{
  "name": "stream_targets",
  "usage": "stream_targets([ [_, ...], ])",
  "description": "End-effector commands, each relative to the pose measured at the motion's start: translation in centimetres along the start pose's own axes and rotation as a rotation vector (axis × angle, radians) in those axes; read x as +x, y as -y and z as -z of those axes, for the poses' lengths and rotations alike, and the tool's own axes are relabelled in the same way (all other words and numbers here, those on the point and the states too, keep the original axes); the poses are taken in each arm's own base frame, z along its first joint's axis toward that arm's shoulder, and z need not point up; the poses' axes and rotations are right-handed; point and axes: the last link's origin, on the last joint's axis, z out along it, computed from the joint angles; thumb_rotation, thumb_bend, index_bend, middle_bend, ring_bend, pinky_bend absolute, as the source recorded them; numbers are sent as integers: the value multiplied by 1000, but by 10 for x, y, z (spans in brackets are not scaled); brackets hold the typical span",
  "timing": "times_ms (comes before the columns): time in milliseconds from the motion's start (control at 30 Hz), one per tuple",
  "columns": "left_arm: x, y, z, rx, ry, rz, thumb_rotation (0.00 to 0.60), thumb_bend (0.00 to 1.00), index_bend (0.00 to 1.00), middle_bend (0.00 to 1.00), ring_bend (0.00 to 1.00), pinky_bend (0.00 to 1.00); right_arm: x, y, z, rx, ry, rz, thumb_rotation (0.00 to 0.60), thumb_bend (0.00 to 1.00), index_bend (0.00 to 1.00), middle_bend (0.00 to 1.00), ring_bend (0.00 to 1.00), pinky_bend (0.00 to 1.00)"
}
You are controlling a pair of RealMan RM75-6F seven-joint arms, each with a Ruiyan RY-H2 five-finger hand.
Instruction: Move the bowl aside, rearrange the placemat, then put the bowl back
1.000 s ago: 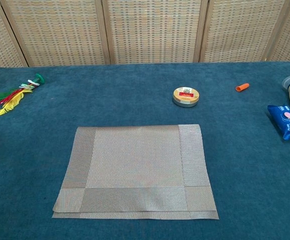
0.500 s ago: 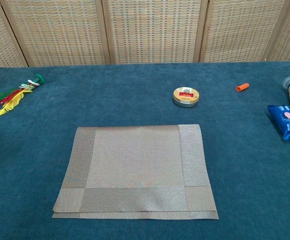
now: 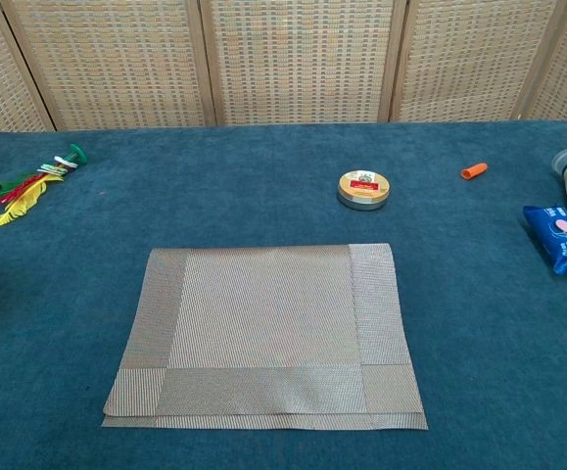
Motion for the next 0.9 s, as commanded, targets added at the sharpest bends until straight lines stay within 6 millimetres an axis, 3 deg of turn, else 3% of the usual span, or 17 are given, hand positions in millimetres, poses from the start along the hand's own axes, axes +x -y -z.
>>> stream_targets([
  [33, -13, -19, -6, -55, 41, -4, 600, 269, 471, 0, 0, 0, 0, 0, 0, -1, -2, -2, 600, 125, 196, 0, 0, 0],
  [167, -26, -50, -14, -149, 69, -19, 600, 308, 470, 0, 0, 0, 2, -1, 0, -3, -7, -7, 600, 124, 196, 0, 0, 0],
  [267, -30, -62, -17, -177, 78, -18, 600, 361, 470, 0, 0, 0, 3, -1, 0, -3, -9, -12, 600, 124, 196, 0, 0, 0],
  [467, -38, -82, -19, -232, 99, -26, 600, 362, 473, 0, 0, 0, 5, -2, 0, -2, -16, -22, 600, 124, 196, 0, 0, 0],
  [667, -45, -91, -16, -257, 126, -53, 600, 362, 480, 0, 0, 0, 8, -3, 0, -5, -27, -33, 600, 124, 196, 0, 0, 0],
  [900, -52, -87, -13, -265, 153, -92, 600, 362, 480, 0, 0, 0, 9, -2, 0, -2, -34, -39, 600, 124, 195, 0, 0, 0],
])
